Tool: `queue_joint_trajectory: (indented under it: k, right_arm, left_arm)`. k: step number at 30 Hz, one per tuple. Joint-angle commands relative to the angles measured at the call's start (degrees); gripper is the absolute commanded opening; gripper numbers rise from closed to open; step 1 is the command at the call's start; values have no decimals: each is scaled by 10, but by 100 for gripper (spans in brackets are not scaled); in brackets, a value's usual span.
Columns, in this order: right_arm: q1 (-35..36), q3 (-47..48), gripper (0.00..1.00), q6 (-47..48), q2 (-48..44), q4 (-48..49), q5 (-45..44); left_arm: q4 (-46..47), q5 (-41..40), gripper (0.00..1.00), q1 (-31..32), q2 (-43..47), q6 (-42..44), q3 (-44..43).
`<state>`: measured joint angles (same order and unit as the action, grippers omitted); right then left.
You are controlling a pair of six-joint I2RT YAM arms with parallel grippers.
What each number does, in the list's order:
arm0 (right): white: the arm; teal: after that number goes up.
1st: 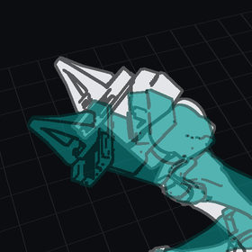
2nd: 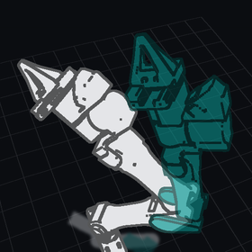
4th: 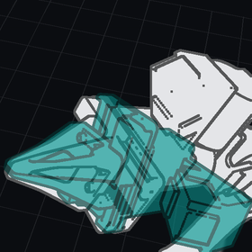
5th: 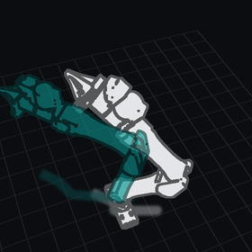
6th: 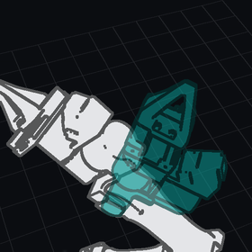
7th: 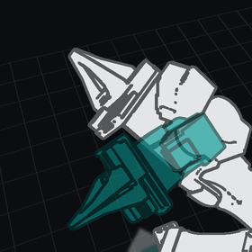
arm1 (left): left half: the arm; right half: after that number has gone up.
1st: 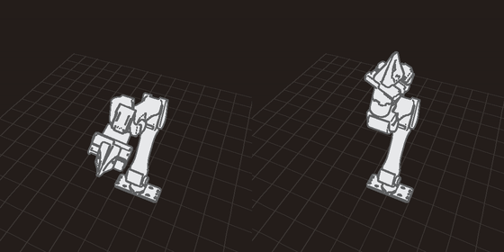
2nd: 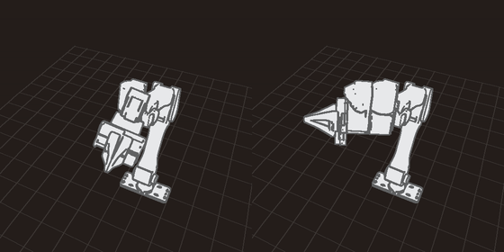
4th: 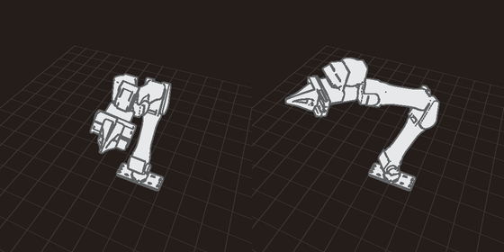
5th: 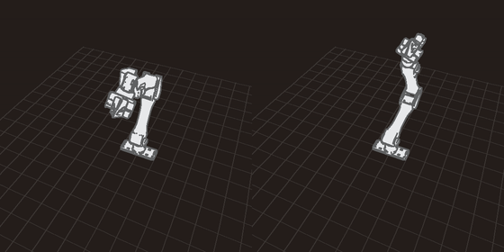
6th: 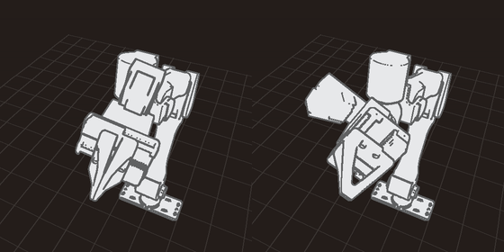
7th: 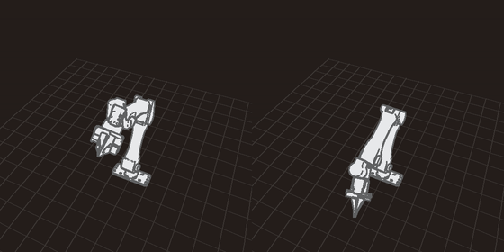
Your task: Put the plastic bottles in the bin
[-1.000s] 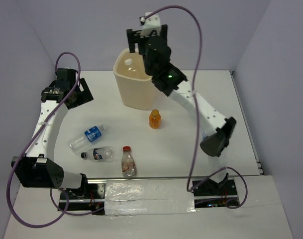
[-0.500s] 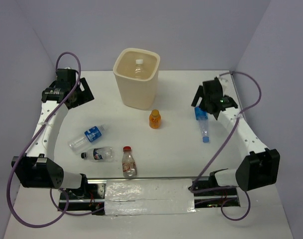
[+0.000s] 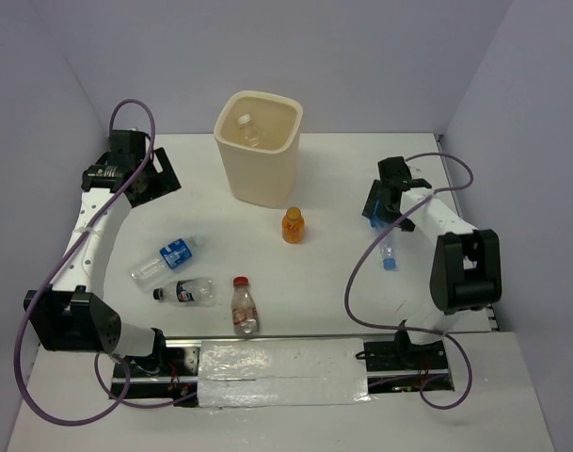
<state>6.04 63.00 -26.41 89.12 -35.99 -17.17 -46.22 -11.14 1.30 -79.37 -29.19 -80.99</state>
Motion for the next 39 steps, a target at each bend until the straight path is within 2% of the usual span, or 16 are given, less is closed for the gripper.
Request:
queue_joint_trajectory:
  k: [1, 7, 12, 13, 15, 16, 18, 22, 23, 28, 30, 32, 35, 39]
  right_arm:
    - [-2, 38, 100, 34, 39, 25, -23]
    - [-4, 48, 97, 50, 97, 48, -38]
    - [-4, 37, 73, 56, 123, 77, -19]
    - [-5, 36, 65, 57, 122, 77, -16]
    - [-5, 32, 54, 56, 113, 78, -3]
    - [-5, 32, 40, 53, 103, 76, 4]
    - [-4, 43, 32, 52, 91, 58, 4]
    - [-2, 77, 28, 46, 9, 28, 20]
    - [0, 104, 23, 44, -7, 16, 41]
    - [35, 222, 23, 32, -71, -7, 103]
    - [58, 307, 23, 27, -69, -10, 111]
    - [112, 402, 23, 25, -48, -4, 107]
    - [180, 492, 23, 30, -11, 42, 113]
    - [222, 544, 27, 19, 43, 140, 156]
  left_arm:
    - [10, 8, 99, -2, -1, -12, -9]
    - [13, 20, 99, -2, 0, -16, -3]
    - [7, 21, 99, -2, 1, -17, -2]
    - [6, 18, 99, -2, 2, -14, -3]
    - [5, 12, 100, -2, 3, -9, -6]
    - [3, 10, 99, -2, 1, -8, -9]
    - [2, 14, 99, -2, -1, -4, -12]
    - [0, 20, 99, -2, -4, -1, -20]
    - [-4, 21, 99, -2, -5, -1, -22]
    - [-6, 31, 100, -2, 7, -5, -8]
    - [-6, 24, 99, -2, 11, -5, 0]
    - [-7, 18, 99, -2, 16, -5, 0]
    - [-15, 20, 99, -2, 18, -3, -6]
    - [-14, 16, 99, -2, 34, -3, 1]
